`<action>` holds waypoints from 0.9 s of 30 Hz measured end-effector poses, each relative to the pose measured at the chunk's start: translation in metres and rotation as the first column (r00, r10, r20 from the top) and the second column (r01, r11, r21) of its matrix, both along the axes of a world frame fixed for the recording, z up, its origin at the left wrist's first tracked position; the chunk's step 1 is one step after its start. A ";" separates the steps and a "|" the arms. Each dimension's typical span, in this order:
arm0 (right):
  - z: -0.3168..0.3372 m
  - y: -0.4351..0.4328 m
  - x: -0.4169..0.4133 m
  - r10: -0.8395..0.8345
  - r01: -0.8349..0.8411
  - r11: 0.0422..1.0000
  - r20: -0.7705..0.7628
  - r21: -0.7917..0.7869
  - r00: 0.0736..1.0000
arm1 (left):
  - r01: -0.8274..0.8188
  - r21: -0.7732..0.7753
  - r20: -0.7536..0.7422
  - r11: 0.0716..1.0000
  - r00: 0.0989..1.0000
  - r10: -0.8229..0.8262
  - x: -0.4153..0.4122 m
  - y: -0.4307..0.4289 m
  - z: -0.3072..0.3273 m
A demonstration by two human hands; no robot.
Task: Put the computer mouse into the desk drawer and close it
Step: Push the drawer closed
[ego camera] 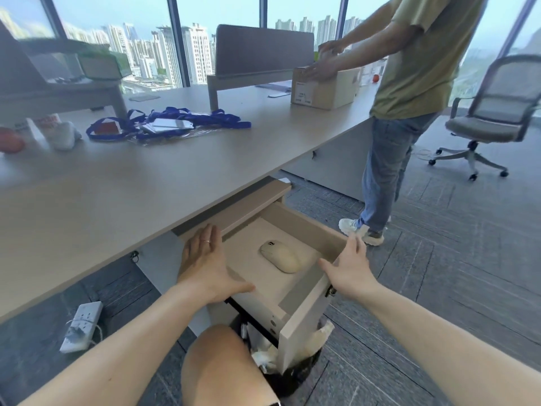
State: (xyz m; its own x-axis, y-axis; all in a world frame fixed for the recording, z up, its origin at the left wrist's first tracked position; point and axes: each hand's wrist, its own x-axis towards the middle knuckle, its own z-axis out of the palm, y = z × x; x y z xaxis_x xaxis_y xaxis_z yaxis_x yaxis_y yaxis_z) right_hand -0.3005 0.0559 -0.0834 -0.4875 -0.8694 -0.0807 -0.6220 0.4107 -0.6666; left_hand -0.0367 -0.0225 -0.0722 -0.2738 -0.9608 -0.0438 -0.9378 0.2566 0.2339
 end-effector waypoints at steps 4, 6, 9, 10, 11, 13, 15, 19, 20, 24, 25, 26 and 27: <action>0.000 -0.003 0.005 -0.218 0.232 0.973 0.344 -0.002 0.913 | -0.086 0.042 -0.028 0.995 0.996 0.087 0.008 0.003 0.001; -0.005 -0.003 0.007 -0.263 0.241 0.964 0.493 0.109 0.829 | -0.065 0.034 -0.019 0.997 0.998 0.066 0.010 0.002 0.001; -0.008 0.000 0.011 -0.294 0.240 0.955 0.632 0.172 0.717 | -0.039 0.028 -0.013 0.999 0.999 0.039 0.006 0.002 0.002; -0.010 -0.001 0.011 -0.292 0.245 0.956 0.647 0.164 0.705 | -0.037 0.018 -0.001 0.999 0.999 0.037 0.004 0.001 0.003; -0.012 -0.003 0.012 -0.286 0.243 0.957 0.657 0.159 0.698 | -0.034 -0.001 0.020 0.999 0.999 0.034 0.003 0.000 0.005; -0.013 -0.007 0.015 -0.282 0.242 0.958 0.680 0.157 0.676 | -0.022 -0.039 0.065 0.999 0.998 0.025 0.003 -0.001 0.008; -0.015 -0.014 0.020 -0.282 0.239 0.958 0.702 0.161 0.654 | -0.014 -0.070 0.088 0.997 0.996 0.020 0.005 -0.004 0.009; -0.013 -0.028 0.034 -0.292 0.242 0.954 0.731 0.177 0.617 | 0.005 -0.112 0.109 0.994 0.994 0.008 0.009 -0.008 0.006; -0.013 -0.033 0.038 -0.292 0.245 0.954 0.735 0.175 0.612 | 0.005 -0.122 0.096 0.993 0.995 0.006 0.011 -0.009 0.005; -0.009 -0.056 0.052 -0.288 0.243 0.954 0.751 0.173 0.594 | 0.012 -0.152 0.017 0.988 1.000 -0.010 0.018 -0.012 0.004; -0.009 -0.063 0.055 -0.284 0.239 0.956 0.757 0.173 0.589 | 0.018 -0.157 0.003 0.987 1.000 -0.018 0.020 -0.014 0.005; -0.009 -0.069 0.059 -0.280 0.234 0.957 0.761 0.172 0.586 | 0.023 -0.158 -0.008 0.987 1.000 -0.024 0.022 -0.015 0.005; -0.009 -0.077 0.062 -0.273 0.229 0.959 0.765 0.168 0.584 | 0.027 -0.157 -0.019 0.987 0.999 -0.031 0.024 -0.016 0.005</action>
State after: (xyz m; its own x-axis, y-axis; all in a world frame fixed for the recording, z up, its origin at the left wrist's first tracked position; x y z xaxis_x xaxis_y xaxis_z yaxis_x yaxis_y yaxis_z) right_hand -0.2381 -0.0209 -0.0928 -0.4205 -0.7064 -0.5693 0.2502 0.5129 -0.8212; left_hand -0.0129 -0.0381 -0.0670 -0.3010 -0.9470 0.1125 -0.9247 0.3186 0.2082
